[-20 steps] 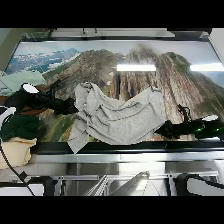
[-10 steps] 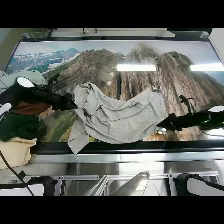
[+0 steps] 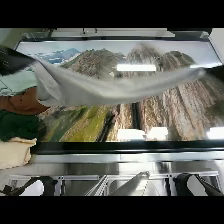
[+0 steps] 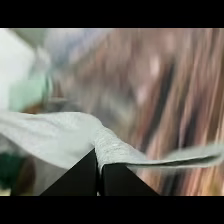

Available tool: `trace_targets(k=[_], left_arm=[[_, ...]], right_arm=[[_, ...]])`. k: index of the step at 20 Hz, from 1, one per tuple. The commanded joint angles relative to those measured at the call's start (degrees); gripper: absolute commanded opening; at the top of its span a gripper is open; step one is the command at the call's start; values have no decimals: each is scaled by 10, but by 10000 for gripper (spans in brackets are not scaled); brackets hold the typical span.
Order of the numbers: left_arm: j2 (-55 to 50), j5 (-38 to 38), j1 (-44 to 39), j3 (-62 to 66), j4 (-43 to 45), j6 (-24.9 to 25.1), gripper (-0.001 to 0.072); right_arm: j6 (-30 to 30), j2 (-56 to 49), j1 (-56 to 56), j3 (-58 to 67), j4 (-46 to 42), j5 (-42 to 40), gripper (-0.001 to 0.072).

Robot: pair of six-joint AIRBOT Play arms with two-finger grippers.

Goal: Fold the shirts.

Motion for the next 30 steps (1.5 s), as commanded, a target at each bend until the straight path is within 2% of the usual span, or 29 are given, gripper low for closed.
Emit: trace_targets(k=[1, 5, 8, 10, 12, 14, 16, 20, 24, 27, 28, 29, 30], left_arm=[[99, -22, 132, 24, -226, 27, 15], [183, -40, 252, 24, -332, 27, 15], [200, -60, 238, 24, -321, 24, 15], [184, -67, 182, 24, -275, 21, 15], [157, -67, 118, 23, -174, 8, 15], [128, -60, 53, 6, -63, -6, 15], [96, -44, 1, -45, -10, -8, 15], [-2, 40, -59, -181, 33, 7, 15], [-133, 123, -63, -249, 32, 61, 14], [-226, 188, -64, -244, 11, 97, 14], [-255, 195, -65, -231, -5, 110, 14], [-280, 190, -65, -209, -17, 111, 62], [-300, 179, -64, -183, -25, 111, 328]], right_arm=[[2, 116, -66, 100, 83, -81, 13], [0, 185, -67, 156, 81, -144, 13], [3, 197, -66, 160, 60, -126, 13], [35, 182, -59, 150, 30, -95, 12], [59, 166, -43, 115, -11, -71, 12], [70, 154, -21, 49, -41, -64, 12], [69, 136, 2, -42, -51, -73, 12], [18, 53, 33, -212, -64, -145, 12], [-49, -122, 41, -261, -57, -183, 12], [-149, -267, 45, -254, 53, -193, 13], [-189, -312, 45, -247, 109, -193, 78], [-214, -347, 45, -235, 155, -191, 322], [-232, -375, 44, -216, 182, -181, 398]])
